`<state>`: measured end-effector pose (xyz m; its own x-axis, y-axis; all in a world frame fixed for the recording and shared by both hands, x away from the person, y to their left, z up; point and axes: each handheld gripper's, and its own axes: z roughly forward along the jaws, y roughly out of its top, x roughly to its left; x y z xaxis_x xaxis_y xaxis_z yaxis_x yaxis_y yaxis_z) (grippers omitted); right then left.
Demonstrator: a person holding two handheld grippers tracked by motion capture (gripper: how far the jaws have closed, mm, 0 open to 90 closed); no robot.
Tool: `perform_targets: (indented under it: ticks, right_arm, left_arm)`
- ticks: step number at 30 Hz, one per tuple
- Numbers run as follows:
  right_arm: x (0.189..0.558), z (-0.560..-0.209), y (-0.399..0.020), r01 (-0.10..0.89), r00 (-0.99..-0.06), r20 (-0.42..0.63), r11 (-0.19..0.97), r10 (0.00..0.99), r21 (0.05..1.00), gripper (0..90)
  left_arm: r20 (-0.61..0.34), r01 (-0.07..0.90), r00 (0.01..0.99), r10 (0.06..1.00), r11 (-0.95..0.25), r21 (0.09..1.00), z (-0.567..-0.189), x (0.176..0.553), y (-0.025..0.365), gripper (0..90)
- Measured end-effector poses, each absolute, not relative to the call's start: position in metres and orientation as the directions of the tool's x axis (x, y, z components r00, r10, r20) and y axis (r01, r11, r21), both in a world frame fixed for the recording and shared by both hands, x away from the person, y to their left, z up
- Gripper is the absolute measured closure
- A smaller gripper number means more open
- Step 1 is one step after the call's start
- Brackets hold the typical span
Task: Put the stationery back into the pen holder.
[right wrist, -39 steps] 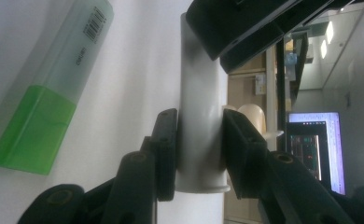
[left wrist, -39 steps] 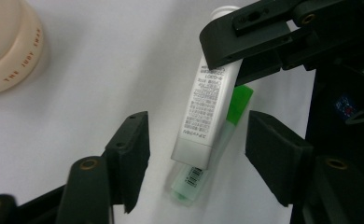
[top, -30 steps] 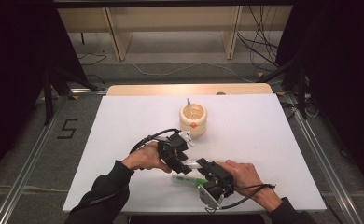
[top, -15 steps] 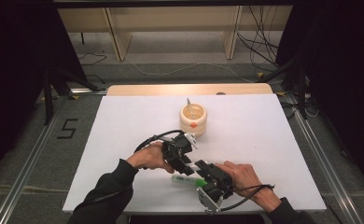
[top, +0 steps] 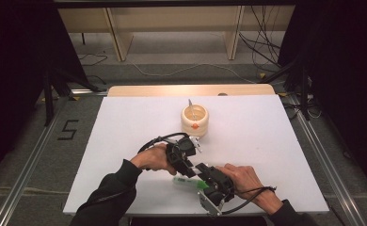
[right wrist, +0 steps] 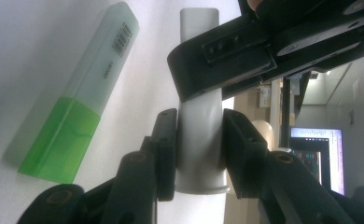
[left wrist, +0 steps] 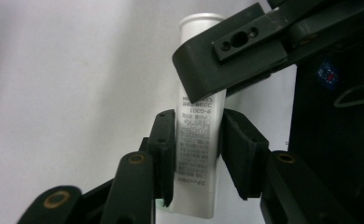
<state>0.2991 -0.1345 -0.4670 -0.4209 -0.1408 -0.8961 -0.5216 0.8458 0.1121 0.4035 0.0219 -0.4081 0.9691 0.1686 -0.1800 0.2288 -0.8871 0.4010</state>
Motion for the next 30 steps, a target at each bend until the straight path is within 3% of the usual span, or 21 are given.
perform_targets:
  ticks: [8, 11, 17, 23, 30]
  right_arm:
    - [0.298, -0.466, -0.134, -0.524, -0.425, -0.892, 0.845, -0.155, 0.103, 65.6]
    - [0.299, -0.462, -0.136, -0.513, -0.426, -0.894, 0.851, -0.141, 0.11, 54.9]
    - [0.301, -0.452, -0.142, -0.487, -0.438, -0.895, 0.859, -0.084, 0.157, 44.8]
    - [0.307, -0.443, -0.15, -0.407, -0.501, -0.863, 0.86, 0.07, 0.306, 39.0]
    - [0.32, -0.435, -0.162, -0.222, -0.623, -0.714, 0.803, 0.32, 0.554, 35.3]
  left_arm:
    - [-0.209, 0.254, 0.961, 0.182, -0.881, 0.399, -0.41, 0.402, 0.023, 70.5]
    - [-0.212, 0.26, 0.959, 0.188, -0.881, 0.395, -0.41, 0.404, 0.026, 70.6]
    - [-0.22, 0.288, 0.952, 0.211, -0.861, 0.418, -0.407, 0.407, 0.034, 70.6]
    - [-0.217, 0.322, 0.944, 0.248, -0.835, 0.446, -0.404, 0.412, 0.043, 70.6]
    - [-0.197, 0.375, 0.927, 0.318, -0.779, 0.502, -0.4, 0.419, 0.053, 70.6]
